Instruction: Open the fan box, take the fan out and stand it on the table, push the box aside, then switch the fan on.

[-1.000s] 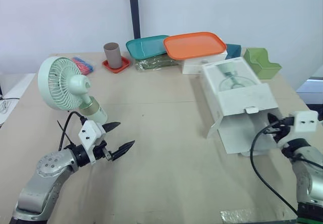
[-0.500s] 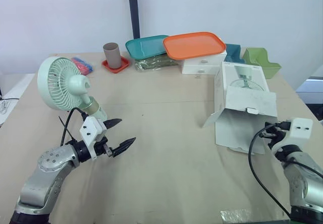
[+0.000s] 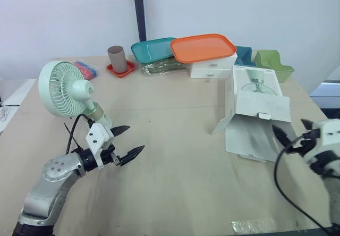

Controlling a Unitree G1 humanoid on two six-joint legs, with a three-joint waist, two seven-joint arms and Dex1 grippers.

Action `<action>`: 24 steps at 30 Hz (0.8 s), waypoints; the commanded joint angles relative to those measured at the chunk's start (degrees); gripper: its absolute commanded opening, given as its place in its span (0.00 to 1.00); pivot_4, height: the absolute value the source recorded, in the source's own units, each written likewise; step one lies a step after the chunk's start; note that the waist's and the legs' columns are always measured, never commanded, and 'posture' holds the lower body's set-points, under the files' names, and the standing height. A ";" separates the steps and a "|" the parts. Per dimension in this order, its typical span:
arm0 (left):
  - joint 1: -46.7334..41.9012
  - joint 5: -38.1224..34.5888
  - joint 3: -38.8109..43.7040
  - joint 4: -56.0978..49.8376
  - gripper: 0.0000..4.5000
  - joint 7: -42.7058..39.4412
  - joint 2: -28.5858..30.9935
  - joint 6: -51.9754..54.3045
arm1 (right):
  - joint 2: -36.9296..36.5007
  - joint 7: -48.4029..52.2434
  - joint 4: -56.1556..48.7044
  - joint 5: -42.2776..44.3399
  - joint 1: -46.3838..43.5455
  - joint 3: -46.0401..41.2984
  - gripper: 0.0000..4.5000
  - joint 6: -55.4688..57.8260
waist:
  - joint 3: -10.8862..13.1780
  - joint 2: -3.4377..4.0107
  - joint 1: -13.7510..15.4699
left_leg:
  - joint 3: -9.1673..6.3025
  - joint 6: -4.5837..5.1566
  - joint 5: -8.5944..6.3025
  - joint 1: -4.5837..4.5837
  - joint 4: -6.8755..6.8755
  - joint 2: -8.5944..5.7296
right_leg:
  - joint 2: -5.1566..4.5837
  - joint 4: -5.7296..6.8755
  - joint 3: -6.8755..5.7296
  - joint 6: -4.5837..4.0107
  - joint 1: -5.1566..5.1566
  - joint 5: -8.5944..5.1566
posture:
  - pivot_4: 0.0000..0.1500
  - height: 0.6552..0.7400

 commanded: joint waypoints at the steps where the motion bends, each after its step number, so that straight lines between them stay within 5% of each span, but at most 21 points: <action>1: -0.73 -0.45 0.39 -0.07 1.00 0.68 -1.01 -0.88 | -5.93 7.31 1.91 1.78 -2.67 -2.92 0.99 -4.96 | 0.02 -0.04 -0.06 | 0.14 0.02 -0.01 0.00 0.00 0.03 | 0.01 0.00 0.07 0.00 0.00 0.01 | 1.00 1.00; 6: -0.36 0.19 0.51 -0.10 1.00 2.50 -2.70 -1.30 | -9.37 15.84 -6.84 9.12 -7.26 4.05 0.99 1.56 | 0.05 -0.08 -0.37 | 0.46 0.09 -0.05 0.13 0.00 0.19 | 0.14 0.00 0.32 -0.02 0.03 0.06 | 1.00 1.00; 13: 1.63 0.99 1.33 -2.39 1.00 8.61 -5.87 -0.76 | -2.10 18.03 -24.16 15.63 -13.55 25.14 0.99 11.50 | 0.06 -0.29 -0.40 | 0.40 0.02 -0.08 0.22 0.10 0.27 | 0.18 -0.03 0.30 0.02 -0.04 0.11 | 1.00 1.00; 24: 6.07 7.24 1.63 -6.58 1.00 18.85 -8.39 -0.83 | 5.38 24.26 -14.53 7.01 -19.80 37.56 0.99 4.46 | 0.05 -0.38 0.24 | 0.27 0.06 -0.37 -0.11 0.84 0.16 | 0.11 -0.11 0.16 0.22 -0.14 0.25 | 1.00 1.00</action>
